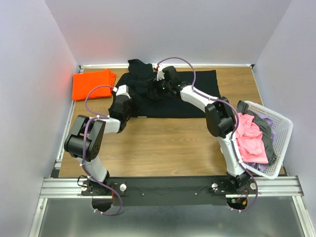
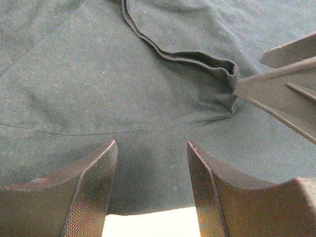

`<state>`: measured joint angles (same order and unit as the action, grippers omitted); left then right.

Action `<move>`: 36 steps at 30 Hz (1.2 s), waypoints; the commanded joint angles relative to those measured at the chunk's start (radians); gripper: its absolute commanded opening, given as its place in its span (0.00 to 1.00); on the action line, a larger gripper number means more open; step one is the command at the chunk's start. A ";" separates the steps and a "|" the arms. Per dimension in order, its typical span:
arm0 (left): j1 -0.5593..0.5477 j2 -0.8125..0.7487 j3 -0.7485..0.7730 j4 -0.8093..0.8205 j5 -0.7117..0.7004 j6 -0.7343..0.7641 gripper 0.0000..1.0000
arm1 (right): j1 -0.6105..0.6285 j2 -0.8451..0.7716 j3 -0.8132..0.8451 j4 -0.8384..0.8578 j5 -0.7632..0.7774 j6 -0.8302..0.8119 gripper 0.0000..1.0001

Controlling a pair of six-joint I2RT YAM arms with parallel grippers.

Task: Fold and stack the t-shirts
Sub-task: Fold the tshirt

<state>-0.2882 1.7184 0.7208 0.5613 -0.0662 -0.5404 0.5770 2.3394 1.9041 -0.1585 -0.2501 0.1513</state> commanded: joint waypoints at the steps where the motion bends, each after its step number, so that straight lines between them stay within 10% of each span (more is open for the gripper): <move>1: 0.003 -0.034 -0.012 0.023 0.014 -0.006 0.66 | 0.012 0.054 0.052 0.011 -0.017 -0.022 0.90; 24: 0.003 -0.114 -0.047 -0.015 0.011 0.003 0.66 | 0.011 0.261 0.351 -0.007 0.356 0.080 0.89; 36: 0.003 -0.148 -0.066 -0.023 0.003 0.000 0.66 | 0.011 0.048 0.106 0.089 0.223 0.044 0.93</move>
<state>-0.2882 1.6001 0.6662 0.5350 -0.0593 -0.5430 0.5816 2.5084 2.1036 -0.1410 0.0544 0.2108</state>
